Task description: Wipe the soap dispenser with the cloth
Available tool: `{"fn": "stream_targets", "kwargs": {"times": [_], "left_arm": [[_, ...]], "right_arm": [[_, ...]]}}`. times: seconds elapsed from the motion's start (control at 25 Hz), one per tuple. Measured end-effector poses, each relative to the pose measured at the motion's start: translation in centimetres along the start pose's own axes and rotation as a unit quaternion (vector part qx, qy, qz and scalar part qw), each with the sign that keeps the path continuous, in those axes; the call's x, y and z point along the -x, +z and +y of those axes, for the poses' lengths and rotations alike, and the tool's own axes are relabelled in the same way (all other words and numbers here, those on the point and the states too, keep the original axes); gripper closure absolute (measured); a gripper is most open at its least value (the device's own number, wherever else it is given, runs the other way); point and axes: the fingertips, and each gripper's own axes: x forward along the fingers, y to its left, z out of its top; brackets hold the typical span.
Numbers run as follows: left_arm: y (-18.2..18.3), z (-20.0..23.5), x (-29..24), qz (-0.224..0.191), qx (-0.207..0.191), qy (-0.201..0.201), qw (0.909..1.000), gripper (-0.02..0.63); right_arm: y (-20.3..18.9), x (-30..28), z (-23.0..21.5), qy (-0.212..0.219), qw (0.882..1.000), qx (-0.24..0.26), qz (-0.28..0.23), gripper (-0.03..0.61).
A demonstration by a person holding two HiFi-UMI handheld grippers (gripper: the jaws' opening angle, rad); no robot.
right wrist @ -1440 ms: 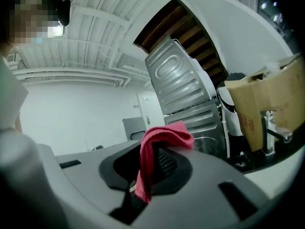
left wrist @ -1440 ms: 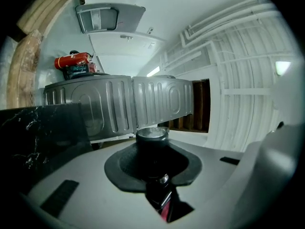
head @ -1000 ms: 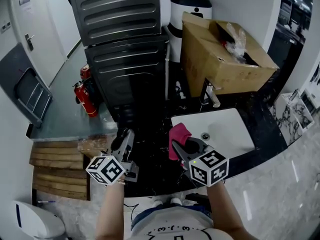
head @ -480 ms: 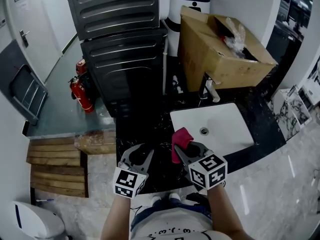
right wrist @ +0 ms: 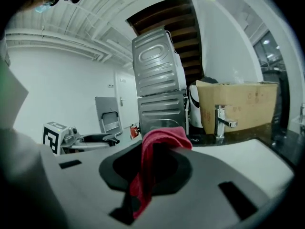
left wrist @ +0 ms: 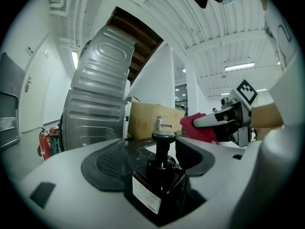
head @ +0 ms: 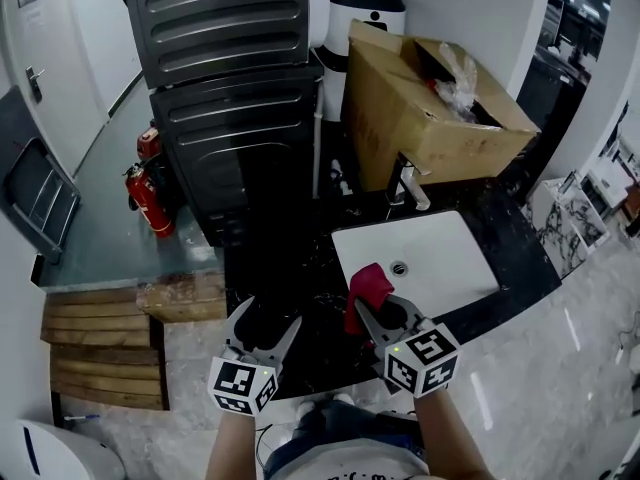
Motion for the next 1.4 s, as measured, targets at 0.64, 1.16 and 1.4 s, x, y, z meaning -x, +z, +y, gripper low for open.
{"fn": "stream_targets", "kwargs": {"times": [0.64,1.16,1.4], "left_arm": [[2.7,-2.1,5.7,-0.071,0.025,0.187,0.9795,0.600],[9.5,-15.2,8.1,-0.135,-0.026,0.294,0.9459,0.600],[11.0,-19.1,10.2,-0.150,-0.039,0.311,0.9376,0.600]], "right_arm": [[2.9,6.0,-2.2,0.028,0.992,0.093,-0.076,0.529],[2.3,16.1,-5.8,0.078,0.983,0.153,-0.070,0.529],[2.6,19.9,-6.4,0.074,0.981,0.149,-0.095,0.529]]}}
